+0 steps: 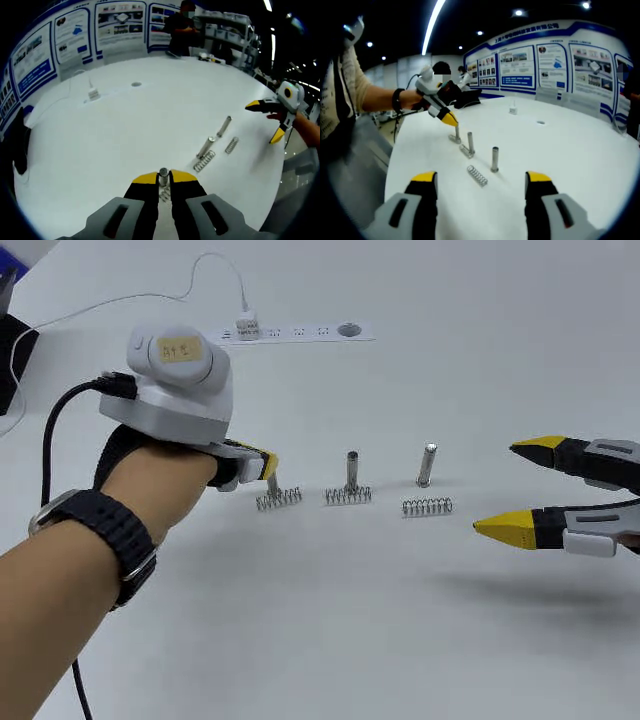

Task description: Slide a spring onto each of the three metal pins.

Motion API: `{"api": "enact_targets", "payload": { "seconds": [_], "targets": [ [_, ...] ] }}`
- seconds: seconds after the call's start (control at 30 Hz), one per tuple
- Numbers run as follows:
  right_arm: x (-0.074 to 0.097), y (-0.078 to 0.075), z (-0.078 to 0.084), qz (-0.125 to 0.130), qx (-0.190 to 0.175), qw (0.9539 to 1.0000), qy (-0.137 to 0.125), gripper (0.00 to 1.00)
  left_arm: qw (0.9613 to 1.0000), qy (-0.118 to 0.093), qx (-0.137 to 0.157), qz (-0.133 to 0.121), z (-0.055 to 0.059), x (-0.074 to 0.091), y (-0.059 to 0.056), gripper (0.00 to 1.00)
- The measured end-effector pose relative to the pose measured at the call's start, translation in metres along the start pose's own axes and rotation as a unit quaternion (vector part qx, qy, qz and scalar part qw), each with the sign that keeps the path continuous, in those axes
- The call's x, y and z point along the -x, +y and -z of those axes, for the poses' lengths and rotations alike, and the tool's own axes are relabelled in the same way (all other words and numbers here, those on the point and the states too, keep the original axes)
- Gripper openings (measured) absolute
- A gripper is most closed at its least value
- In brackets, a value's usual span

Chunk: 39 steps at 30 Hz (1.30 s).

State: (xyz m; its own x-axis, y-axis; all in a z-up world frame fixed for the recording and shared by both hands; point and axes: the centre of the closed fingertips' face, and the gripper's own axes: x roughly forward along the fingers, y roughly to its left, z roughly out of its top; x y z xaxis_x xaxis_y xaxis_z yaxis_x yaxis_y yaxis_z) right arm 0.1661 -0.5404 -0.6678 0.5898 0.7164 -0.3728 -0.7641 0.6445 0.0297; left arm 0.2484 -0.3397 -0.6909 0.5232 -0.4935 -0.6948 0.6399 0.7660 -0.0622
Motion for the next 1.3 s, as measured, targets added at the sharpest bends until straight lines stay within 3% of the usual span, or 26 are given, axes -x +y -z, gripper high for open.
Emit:
{"api": "enact_targets", "payload": {
  "seconds": [1.03, 1.3],
  "targets": [
    [-0.0012, 0.0012, -0.0007, -0.004, 0.003, 1.0, 0.002, 0.73, 0.9997, -0.004, -0.023, 0.007, 0.0034, 0.0037, -0.0062, 0.09],
    [-0.0013, 0.0006, -0.0002, -0.003, 0.003, 1.0, 0.002, 0.73, 0.9997, -0.009, -0.022, 0.01, 0.0058, 0.0061, -0.0068, 0.14]
  ]
}}
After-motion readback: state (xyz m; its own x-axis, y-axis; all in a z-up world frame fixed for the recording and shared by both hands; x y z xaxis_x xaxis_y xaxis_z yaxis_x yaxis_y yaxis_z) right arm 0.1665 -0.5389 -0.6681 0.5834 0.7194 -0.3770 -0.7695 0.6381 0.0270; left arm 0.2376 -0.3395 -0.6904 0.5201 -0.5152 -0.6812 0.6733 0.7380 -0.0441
